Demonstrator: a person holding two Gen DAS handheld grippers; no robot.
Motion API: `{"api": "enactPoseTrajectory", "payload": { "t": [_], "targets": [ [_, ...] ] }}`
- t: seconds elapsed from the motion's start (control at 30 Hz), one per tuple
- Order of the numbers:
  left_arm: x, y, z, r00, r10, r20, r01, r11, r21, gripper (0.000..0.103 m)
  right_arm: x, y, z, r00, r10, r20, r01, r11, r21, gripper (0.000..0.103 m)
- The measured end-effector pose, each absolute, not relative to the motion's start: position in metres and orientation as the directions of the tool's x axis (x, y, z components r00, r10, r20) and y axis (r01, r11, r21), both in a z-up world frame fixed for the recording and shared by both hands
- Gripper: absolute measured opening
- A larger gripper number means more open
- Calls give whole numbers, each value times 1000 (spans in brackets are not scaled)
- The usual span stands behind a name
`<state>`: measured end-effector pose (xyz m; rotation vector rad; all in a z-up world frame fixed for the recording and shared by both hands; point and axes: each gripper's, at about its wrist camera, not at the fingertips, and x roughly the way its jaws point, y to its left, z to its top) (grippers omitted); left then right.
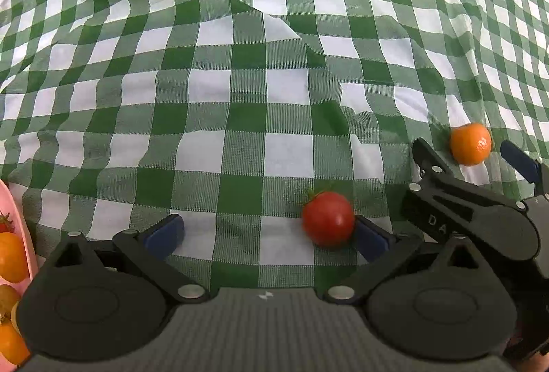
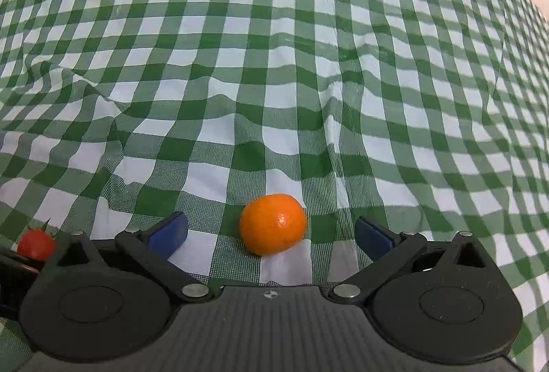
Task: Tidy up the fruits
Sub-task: 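Grasp the red cherry tomato with left tool while right tool grasps the orange kumquat, then carry the red tomato and orange kumquat toward the pink plate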
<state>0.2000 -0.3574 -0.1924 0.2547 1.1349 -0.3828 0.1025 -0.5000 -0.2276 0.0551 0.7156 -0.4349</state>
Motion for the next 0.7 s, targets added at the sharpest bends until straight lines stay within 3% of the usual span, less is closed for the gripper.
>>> {"api": "enactPoseTrajectory", "payload": {
  "t": [0.03, 0.07, 0.1, 0.13, 0.23, 0.5, 0.7],
  "targets": [
    [200, -356, -191, 375, -172, -911, 419, 908, 1, 87, 101, -502, -227, 668, -361, -651, 410, 908, -83, 101],
    [198, -354, -187, 396, -173, -902, 417, 909, 8, 79, 99, -504, -225, 669, -356, -652, 419, 906, -66, 85],
    [196, -354, -184, 412, -178, -894, 418, 908, 12, 56, 97, -506, -222, 677, -343, -651, 423, 905, -37, 46],
    [195, -355, -180, 411, -193, -891, 428, 904, 2, 34, 96, -508, -221, 683, -327, -653, 424, 905, -10, 39],
    [192, -353, -173, 396, -216, -892, 431, 902, -27, 33, 93, -508, -220, 676, -345, -652, 445, 896, -13, 39],
    [167, -330, -134, 435, -199, -878, 479, 877, 38, 33, 63, -501, -191, 695, -428, -577, 523, 852, -2, 39],
    [127, -275, -97, 402, -135, -906, 492, 866, 89, 33, -2, -448, -145, 742, -346, -574, 437, 899, 22, 39]
  ]
}}
